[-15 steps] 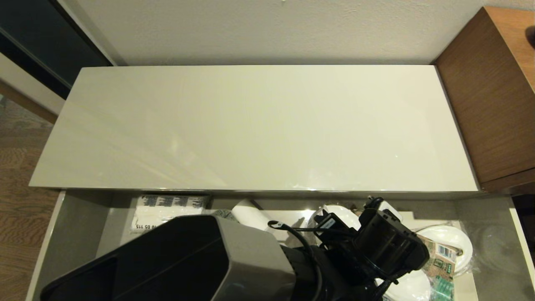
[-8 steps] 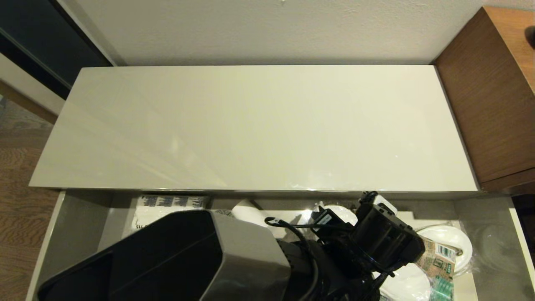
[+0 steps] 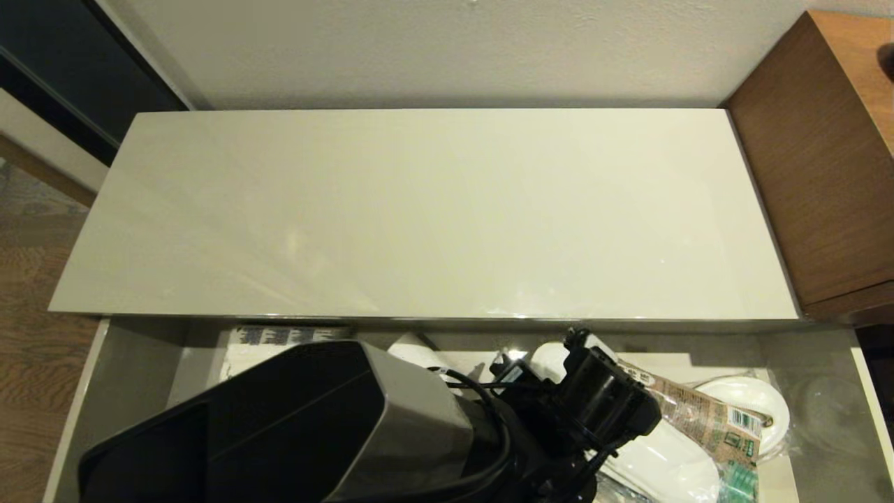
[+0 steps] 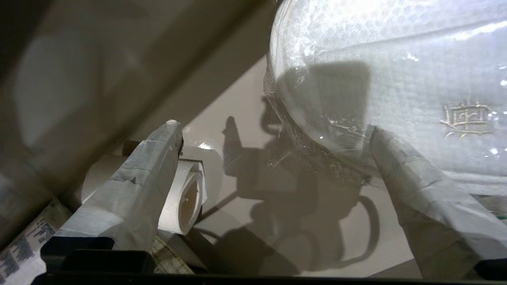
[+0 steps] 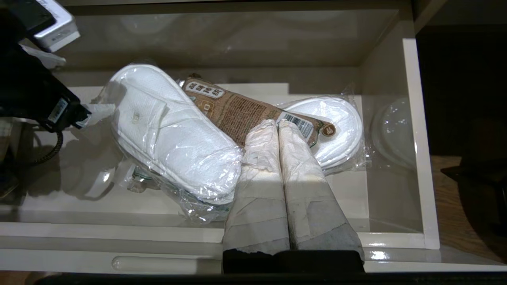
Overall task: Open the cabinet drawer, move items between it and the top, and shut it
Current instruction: Take out the disposable slippers from the drawer
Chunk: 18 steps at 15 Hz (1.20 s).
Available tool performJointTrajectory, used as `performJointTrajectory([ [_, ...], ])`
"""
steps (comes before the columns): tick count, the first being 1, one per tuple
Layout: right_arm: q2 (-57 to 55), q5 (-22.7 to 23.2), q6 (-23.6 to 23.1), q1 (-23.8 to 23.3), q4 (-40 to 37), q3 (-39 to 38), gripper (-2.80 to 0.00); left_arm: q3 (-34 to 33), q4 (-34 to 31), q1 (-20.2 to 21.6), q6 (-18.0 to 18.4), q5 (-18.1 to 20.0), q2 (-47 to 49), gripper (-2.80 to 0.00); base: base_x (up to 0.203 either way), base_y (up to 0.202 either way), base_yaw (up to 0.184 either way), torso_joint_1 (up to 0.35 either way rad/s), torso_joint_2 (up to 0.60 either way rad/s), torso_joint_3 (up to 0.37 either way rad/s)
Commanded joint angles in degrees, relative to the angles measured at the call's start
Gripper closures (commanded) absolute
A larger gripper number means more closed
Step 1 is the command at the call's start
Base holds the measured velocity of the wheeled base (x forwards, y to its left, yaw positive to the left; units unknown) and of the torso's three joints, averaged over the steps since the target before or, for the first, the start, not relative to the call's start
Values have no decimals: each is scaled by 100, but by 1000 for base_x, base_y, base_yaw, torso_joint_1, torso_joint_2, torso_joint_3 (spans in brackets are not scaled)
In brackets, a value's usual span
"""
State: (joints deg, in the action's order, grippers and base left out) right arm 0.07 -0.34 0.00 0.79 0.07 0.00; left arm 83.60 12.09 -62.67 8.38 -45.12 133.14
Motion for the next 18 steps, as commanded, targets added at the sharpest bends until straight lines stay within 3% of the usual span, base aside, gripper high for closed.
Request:
performJointTrajectory([
  [1,125,-1,0,0,1,-9,0,-19,-3,-16,56,-32,62,-280,0,0,0,0,0,0],
  [2,125,-1,0,0,1,-9,0,-16,-4,-19,65,-29,61,-280,0,0,0,0,0,0],
  [6,125,-1,0,0,1,-9,0,173,13,-26,803,212,-6,-280,0,0,0,0,0,0],
  [11,125,-1,0,0,1,-9,0,174,13,-26,806,214,-7,-280,0,0,0,0,0,0],
  [14,125,-1,0,0,1,-9,0,324,-492,-34,1282,470,-129,-280,0,0,0,0,0,0],
  [18,125,-1,0,0,1,-9,0,288,-523,-61,1667,487,-121,-280,0,0,0,0,0,0],
])
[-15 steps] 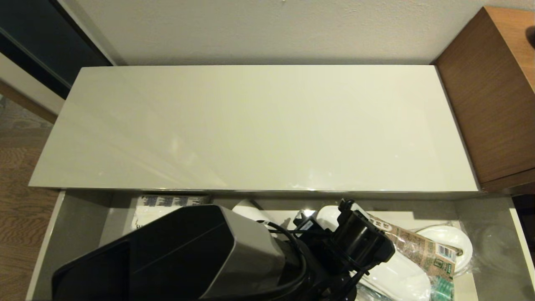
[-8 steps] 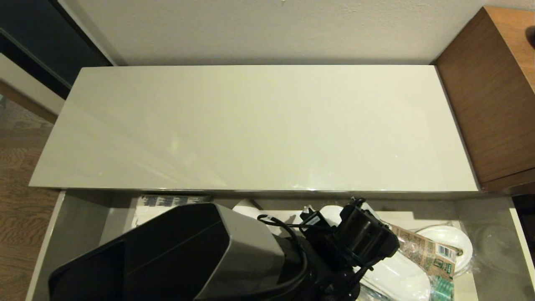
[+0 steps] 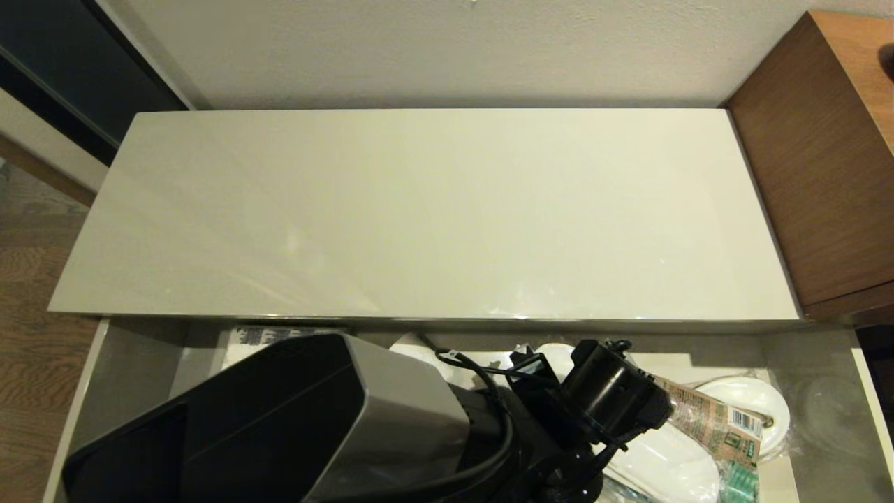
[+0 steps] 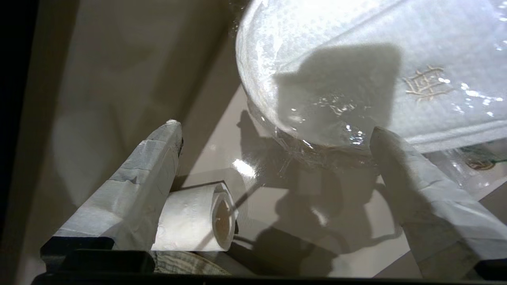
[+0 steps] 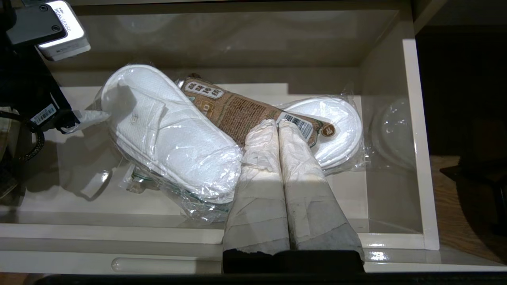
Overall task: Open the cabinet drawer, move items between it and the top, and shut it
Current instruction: Take out the disposable slippers from the drawer
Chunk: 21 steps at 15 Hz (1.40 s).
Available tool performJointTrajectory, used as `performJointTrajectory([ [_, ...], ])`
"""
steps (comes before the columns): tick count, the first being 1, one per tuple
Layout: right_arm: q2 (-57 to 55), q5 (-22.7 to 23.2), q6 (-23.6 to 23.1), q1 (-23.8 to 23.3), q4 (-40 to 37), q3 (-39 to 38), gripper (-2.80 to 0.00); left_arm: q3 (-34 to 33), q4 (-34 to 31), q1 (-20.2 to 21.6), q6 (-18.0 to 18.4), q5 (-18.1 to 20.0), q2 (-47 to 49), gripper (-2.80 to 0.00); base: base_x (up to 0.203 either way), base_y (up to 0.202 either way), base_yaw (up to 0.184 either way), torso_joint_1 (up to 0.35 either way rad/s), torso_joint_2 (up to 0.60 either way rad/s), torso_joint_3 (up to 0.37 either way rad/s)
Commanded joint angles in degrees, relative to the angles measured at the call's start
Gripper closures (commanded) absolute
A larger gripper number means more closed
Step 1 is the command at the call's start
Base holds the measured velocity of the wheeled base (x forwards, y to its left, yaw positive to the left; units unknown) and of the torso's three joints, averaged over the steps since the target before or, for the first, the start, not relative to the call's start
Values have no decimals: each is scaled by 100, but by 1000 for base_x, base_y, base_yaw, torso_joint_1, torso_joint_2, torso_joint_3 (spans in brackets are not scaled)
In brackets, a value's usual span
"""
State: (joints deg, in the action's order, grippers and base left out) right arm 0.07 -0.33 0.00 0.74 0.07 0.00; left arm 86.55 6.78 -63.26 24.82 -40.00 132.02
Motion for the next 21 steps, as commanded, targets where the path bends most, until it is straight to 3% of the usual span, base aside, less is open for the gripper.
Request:
performJointTrajectory([
  [1,125,-2,0,5,1,-9,0,-7,8,-2,23,-26,-10,-280,0,0,0,0,0,0],
  [5,125,-2,0,5,1,-9,0,-9,-247,-279,462,217,68,-280,0,0,0,0,0,0],
  [9,125,-2,0,5,1,-9,0,1,-307,-309,522,245,80,-280,0,0,0,0,0,0],
  [11,125,-2,0,5,1,-9,0,200,-826,-403,934,519,109,-280,0,0,0,0,0,0],
  [13,125,-2,0,5,1,-9,0,625,-1107,-487,1122,527,255,-280,0,0,0,0,0,0],
  [16,125,-2,0,5,1,-9,0,673,-1199,-521,1141,535,293,-280,0,0,0,0,0,0],
  [19,125,-2,0,14,1,-9,0,1860,-1908,-748,1152,566,823,-280,0,0,0,0,0,0],
  [21,125,-2,0,14,1,-9,0,2138,-2233,-864,1157,581,1027,-280,0,0,0,0,0,0],
])
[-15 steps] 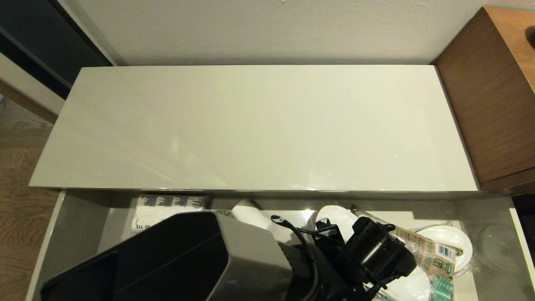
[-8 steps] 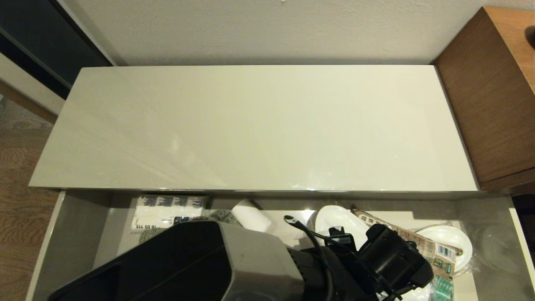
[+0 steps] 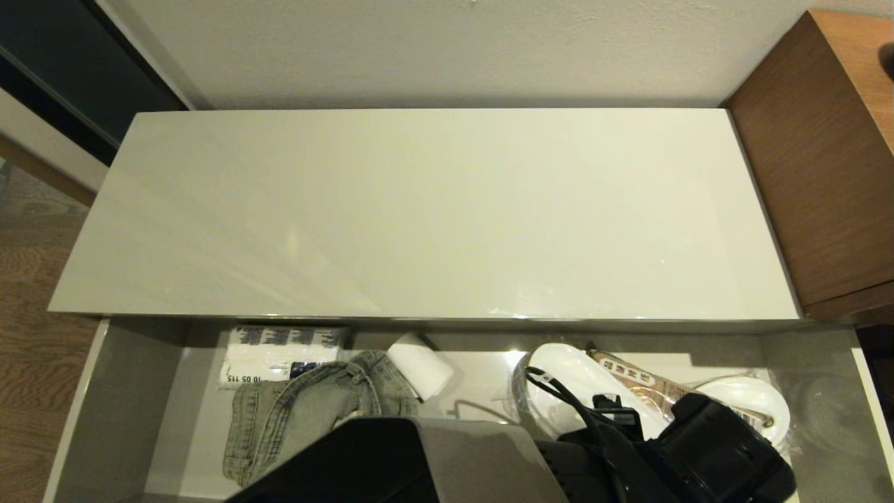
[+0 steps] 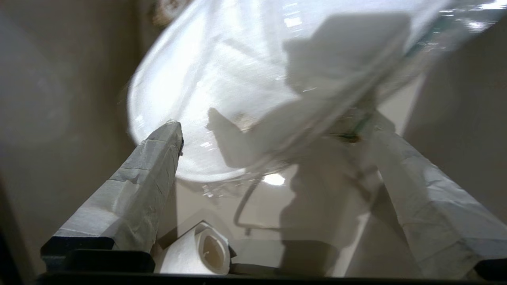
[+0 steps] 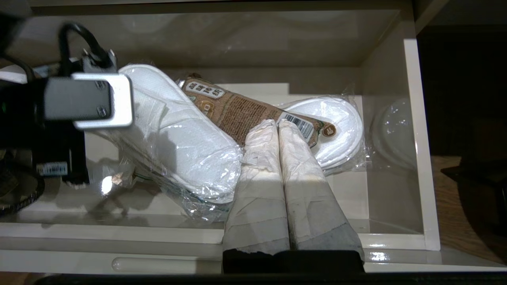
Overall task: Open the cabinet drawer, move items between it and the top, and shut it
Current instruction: Take out the disposable slippers from the drawer
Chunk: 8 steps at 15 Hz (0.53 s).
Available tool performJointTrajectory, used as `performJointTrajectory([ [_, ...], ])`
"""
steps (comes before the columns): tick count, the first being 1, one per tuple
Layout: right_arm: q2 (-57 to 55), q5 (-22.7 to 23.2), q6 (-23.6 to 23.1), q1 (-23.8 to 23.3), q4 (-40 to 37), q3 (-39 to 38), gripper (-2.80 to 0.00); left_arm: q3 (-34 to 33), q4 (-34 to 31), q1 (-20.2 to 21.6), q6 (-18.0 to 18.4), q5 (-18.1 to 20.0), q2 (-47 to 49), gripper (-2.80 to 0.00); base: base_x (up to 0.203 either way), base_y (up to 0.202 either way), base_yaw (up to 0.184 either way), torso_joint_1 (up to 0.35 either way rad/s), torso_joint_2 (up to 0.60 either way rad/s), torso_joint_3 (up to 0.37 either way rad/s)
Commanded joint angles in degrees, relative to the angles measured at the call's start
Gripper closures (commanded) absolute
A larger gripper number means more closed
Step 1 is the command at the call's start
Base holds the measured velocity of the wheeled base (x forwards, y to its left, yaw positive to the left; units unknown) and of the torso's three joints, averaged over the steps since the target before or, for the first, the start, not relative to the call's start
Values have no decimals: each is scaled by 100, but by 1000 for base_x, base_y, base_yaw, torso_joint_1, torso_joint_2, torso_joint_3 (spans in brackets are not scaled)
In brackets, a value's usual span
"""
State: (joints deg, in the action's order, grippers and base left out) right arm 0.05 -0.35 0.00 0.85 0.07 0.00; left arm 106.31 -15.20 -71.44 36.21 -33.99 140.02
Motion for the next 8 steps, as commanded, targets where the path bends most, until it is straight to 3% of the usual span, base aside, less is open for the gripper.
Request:
performJointTrajectory([
  [1,127,0,0,-6,1,-9,0,195,-73,-76,23,-20,254,-280,0,0,0,0,0,0],
  [8,127,0,0,-6,1,-9,0,391,-150,-203,0,-20,553,-280,0,0,0,0,0,0],
])
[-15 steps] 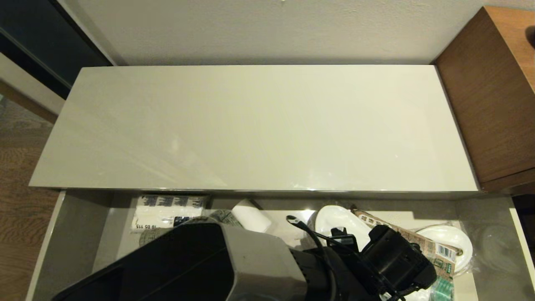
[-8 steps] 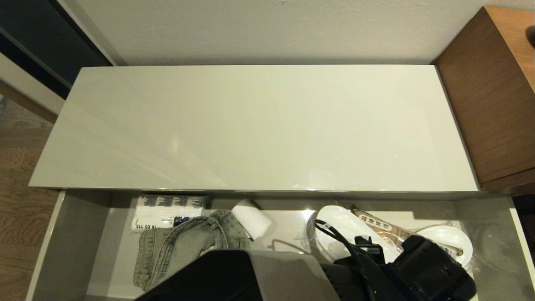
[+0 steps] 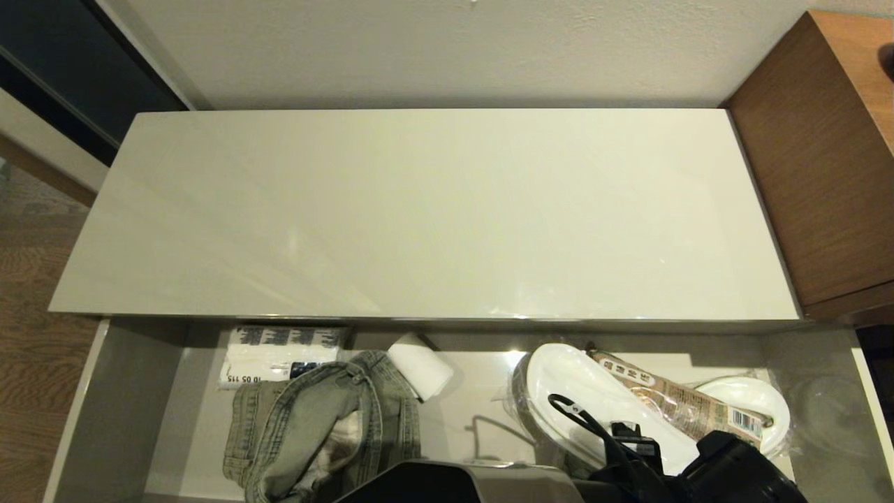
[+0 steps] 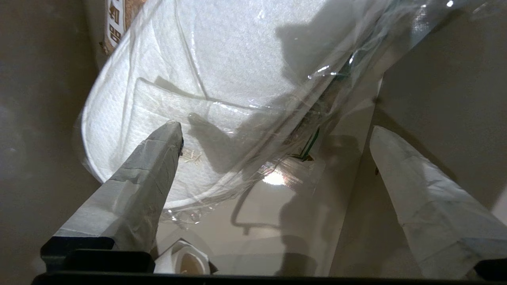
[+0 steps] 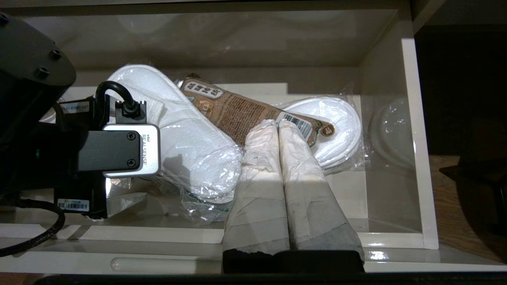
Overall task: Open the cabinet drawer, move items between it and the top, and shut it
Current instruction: Take out the disposable slippers from the drawer
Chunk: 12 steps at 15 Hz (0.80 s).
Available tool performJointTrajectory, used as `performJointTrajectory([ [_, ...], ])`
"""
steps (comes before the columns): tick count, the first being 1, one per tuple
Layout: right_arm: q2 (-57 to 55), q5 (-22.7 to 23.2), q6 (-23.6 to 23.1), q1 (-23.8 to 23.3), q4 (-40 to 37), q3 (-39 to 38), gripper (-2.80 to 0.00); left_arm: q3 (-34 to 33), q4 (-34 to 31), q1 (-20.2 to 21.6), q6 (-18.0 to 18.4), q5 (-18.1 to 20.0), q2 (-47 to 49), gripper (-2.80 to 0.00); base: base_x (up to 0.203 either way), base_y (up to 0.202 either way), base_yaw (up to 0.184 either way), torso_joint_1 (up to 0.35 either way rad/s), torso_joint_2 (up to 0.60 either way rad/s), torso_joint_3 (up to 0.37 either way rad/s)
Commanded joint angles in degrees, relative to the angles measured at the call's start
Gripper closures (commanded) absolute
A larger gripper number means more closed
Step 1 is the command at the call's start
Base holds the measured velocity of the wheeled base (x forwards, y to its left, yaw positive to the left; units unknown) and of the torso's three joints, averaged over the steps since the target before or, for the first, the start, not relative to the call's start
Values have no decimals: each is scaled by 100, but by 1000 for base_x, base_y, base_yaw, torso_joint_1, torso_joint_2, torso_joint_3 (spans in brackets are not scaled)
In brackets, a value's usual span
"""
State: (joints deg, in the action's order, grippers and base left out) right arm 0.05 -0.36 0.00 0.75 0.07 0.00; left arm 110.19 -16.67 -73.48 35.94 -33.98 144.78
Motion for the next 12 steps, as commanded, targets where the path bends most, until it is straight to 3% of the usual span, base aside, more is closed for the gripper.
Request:
performJointTrajectory([
  [1,127,0,0,4,1,-9,0,-9,8,-11,-39,-32,120,-280,0,0,0,0,0,0],
  [12,127,0,0,4,1,-9,0,-15,6,-131,-96,-118,147,-280,0,0,0,0,0,0],
])
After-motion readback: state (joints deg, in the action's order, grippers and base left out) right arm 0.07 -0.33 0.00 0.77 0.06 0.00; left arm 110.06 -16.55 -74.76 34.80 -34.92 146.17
